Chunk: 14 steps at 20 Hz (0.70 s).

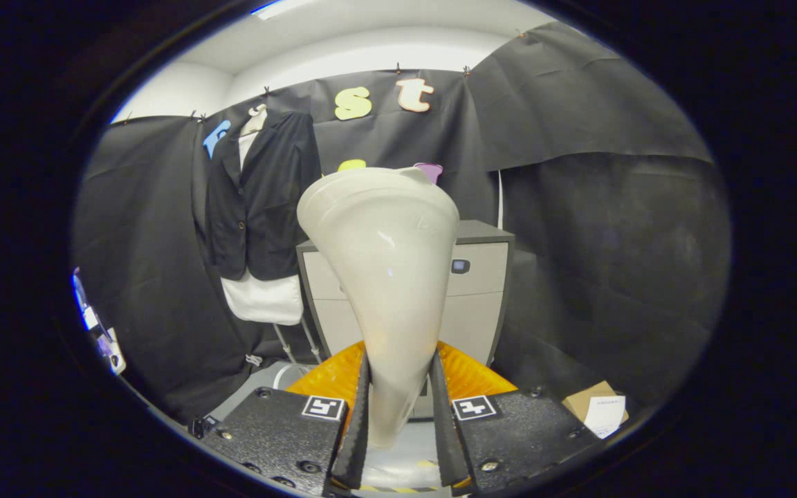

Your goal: Iron the clothes twice with a garment steamer, once on the left side and once on the right side.

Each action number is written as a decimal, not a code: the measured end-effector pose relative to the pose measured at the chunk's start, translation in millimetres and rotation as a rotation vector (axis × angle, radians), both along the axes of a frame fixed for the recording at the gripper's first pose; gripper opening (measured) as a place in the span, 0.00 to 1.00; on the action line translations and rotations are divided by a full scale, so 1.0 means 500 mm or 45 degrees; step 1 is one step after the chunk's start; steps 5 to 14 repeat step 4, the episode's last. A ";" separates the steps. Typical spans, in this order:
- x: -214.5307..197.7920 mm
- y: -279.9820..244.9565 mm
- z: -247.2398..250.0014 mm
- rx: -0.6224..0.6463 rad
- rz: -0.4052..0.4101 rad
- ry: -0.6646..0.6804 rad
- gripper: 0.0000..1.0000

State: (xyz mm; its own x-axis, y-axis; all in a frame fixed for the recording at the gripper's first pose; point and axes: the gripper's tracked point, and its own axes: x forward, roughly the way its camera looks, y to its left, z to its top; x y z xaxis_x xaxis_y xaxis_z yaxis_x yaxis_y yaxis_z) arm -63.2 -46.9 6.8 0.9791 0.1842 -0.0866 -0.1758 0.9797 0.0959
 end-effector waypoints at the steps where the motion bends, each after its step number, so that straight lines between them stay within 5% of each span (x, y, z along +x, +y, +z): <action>1: 0.001 0.000 0.002 -0.004 0.002 -0.006 0.43; 14: -0.001 0.000 0.017 -0.003 0.008 -0.020 0.43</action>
